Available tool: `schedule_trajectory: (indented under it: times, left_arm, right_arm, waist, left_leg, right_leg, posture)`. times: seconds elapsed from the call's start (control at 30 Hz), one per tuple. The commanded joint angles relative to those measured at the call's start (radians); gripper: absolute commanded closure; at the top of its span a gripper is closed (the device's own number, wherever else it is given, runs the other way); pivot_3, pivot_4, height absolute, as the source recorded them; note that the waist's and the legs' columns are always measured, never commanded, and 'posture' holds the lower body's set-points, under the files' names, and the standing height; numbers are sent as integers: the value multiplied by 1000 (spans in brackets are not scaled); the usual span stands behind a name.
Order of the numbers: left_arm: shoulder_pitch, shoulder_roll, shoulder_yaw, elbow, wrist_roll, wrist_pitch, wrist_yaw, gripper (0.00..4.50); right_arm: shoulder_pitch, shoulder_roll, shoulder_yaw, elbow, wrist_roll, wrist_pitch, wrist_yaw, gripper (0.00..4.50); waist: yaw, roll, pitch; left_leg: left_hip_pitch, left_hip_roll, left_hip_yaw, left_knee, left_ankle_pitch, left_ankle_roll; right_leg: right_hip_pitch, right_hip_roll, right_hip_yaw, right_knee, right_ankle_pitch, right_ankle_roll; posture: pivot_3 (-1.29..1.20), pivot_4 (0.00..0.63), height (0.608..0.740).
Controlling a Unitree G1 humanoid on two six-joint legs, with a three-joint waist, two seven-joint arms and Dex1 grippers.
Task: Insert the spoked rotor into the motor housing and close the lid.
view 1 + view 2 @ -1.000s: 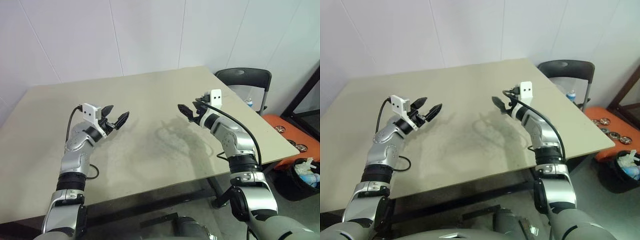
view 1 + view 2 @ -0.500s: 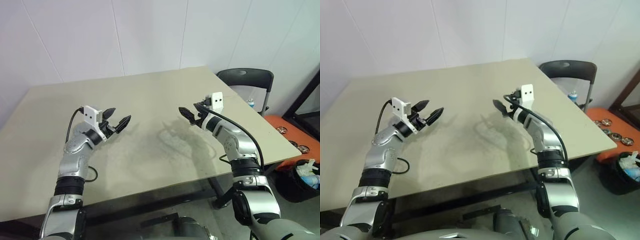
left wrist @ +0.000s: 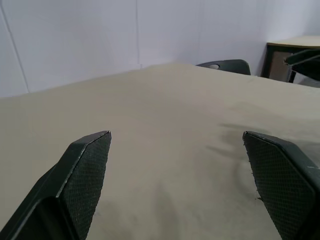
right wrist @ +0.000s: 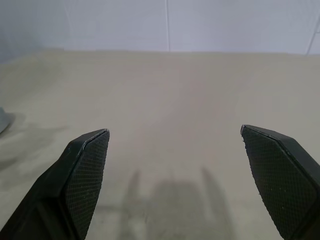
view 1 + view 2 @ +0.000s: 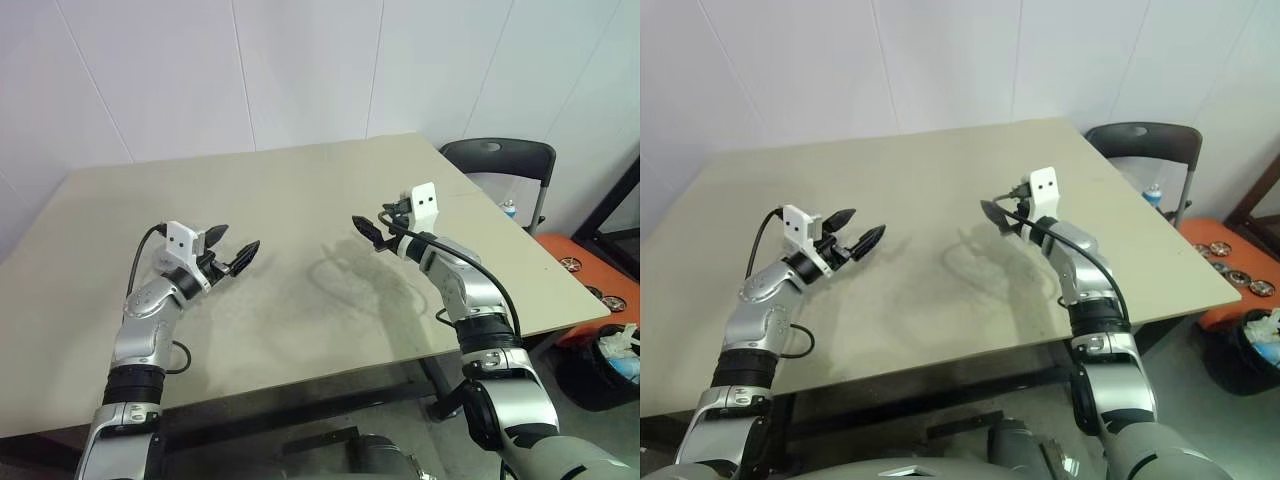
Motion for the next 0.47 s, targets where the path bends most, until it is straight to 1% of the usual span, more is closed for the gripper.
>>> schedule_trajectory:
  times: [0.03, 0.2, 0.3, 0.47]
  left_arm:
    - [-47, 5, 2, 7, 4, -23, -9, 1]
    - [-56, 15, -3, 24, 25, -32, -4, 1]
    - [-58, 11, 5, 10, 24, -31, 12, 1]
    - [-30, 16, 10, -32, 22, -23, 31, 1]
  right_arm:
    - [-5, -4, -15, -34, 4, -19, -8, 101]
    - [-23, -5, 3, -26, 3, 2, 9, 101]
    - [-30, 0, 12, -27, 7, 12, 26, 101]
    - [-65, 11, 16, 26, -2, -10, 29, 101]
  waist:
    - [0, 0, 0]
    - [-3, 0, 0]
    - [-2, 0, 0]
    - [-2, 0, 0]
  left_leg:
    - [0, 0, 0, 0, 0, 0]
    - [-1, 0, 0, 0, 0, 0]
    - [0, 0, 0, 0, 0, 0]
    - [0, 0, 0, 0, 0, 0]
  right_leg:
    - [0, 0, 0, 0, 0, 0]
    - [0, 0, 0, 0, 0, 0]
    - [0, 0, 0, 0, 0, 0]
    - [0, 0, 0, 0, 0, 0]
  posture:
    - [0, 0, 740]
    - [0, 0, 740]
    - [0, 0, 740]
    - [0, 0, 740]
